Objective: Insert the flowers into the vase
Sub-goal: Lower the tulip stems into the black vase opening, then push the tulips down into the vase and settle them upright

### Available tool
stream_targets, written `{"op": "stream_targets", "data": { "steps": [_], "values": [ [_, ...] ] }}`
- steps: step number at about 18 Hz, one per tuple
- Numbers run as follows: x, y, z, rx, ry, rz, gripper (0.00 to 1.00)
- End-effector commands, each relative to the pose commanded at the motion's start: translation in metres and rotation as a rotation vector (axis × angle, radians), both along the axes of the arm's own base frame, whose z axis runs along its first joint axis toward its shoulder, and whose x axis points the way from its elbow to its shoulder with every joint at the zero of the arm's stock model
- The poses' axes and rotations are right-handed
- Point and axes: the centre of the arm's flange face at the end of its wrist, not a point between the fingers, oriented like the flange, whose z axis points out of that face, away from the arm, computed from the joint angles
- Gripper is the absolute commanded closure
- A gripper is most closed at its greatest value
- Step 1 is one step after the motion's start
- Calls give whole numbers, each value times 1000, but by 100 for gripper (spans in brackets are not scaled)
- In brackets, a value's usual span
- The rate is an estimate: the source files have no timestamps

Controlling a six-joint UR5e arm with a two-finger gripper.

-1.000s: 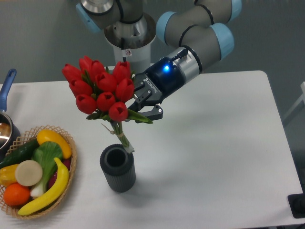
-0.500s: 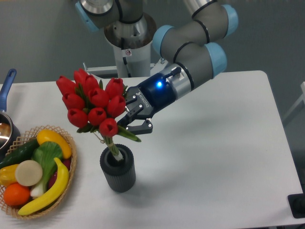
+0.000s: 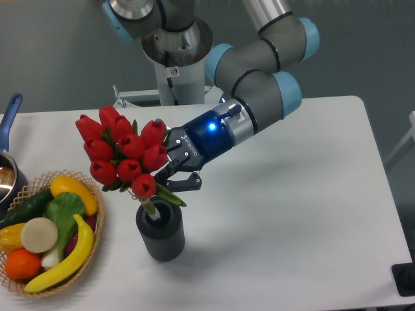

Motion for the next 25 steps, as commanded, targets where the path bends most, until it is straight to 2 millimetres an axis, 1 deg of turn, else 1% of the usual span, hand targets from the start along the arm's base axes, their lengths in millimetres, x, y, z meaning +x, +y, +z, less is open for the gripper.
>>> {"op": "stream_targets", "data": {
  "steps": [5,8,9,12,15,17,18,25],
  "values": [
    [-1,0,-9,-11,-15,2,63],
    [-3,1,-21,-26,-27,3,63],
    [-5,2,-30,-29,-31,2,63],
    [-7,5,-43,-28,-24,-1,63],
    [-5,4,-51,-42,-34,-1,62],
    [-7,4,-54,-45,-37,1,62],
    [-9,4,-58,-51,-42,2,62],
    [-21,-6,-72,-80,-50,30,62]
  ]
}}
